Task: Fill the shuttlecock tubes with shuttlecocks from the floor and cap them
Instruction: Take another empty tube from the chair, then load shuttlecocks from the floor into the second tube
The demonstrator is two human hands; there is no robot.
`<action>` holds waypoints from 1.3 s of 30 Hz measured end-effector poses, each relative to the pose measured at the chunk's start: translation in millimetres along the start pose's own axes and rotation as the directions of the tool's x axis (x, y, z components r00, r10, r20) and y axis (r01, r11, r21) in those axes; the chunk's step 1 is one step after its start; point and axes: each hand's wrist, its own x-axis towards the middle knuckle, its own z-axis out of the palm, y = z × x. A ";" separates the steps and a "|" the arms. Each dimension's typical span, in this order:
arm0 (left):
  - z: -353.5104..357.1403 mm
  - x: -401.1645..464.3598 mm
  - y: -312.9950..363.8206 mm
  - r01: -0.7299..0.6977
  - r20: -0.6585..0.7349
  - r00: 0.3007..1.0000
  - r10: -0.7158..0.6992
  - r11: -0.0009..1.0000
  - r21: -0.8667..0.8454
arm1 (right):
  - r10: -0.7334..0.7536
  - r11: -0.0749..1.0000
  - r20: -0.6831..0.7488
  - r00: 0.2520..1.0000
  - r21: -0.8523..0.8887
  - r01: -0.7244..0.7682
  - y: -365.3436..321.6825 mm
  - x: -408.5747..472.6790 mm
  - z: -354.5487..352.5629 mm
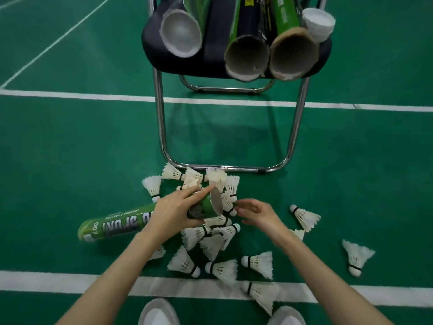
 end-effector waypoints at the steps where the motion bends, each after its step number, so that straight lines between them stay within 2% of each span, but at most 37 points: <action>1: 7.3 1.0 -3.4 -0.004 0.006 1.000 0.004 1.000 0.009 | 0.010 1.000 -0.012 1.000 -0.016 -0.010 6.4 5.6 1.3; 5: 30.3 2.8 -15.2 0.037 -0.028 0.999 -0.035 0.997 0.061 | 0.005 0.995 -0.082 0.997 -0.096 -0.013 27.6 29.8 6.6; 11: 49.1 5.4 -31.9 0.156 -0.077 0.985 -0.157 0.988 -0.014 | -0.196 0.923 -0.120 0.973 -0.357 0.142 34.3 70.1 17.2; 17: 54.9 9.1 -19.8 0.162 -0.030 0.986 -0.165 0.983 -0.083 | -0.179 0.833 0.021 0.984 -0.529 0.163 35.8 92.0 20.8; 26: 59.9 2.0 -13.1 0.170 -0.014 0.985 -0.172 0.982 -0.080 | -0.201 0.831 -0.092 0.975 -0.543 0.119 48.5 85.1 17.5; 29: 61.5 -0.1 -12.0 0.192 0.011 0.981 -0.191 0.979 -0.066 | -0.189 0.854 -0.047 0.981 -0.500 0.141 43.1 84.1 19.6; 33: 62.2 0.6 -11.6 0.209 0.027 0.978 -0.208 0.976 -0.067 | -0.139 0.798 0.021 0.990 -0.590 0.125 37.1 94.3 22.7; 39: 62.6 -0.1 -12.4 0.204 0.028 0.979 -0.202 0.976 -0.074 | -0.226 0.805 -0.091 0.970 -0.577 0.133 37.1 96.9 14.1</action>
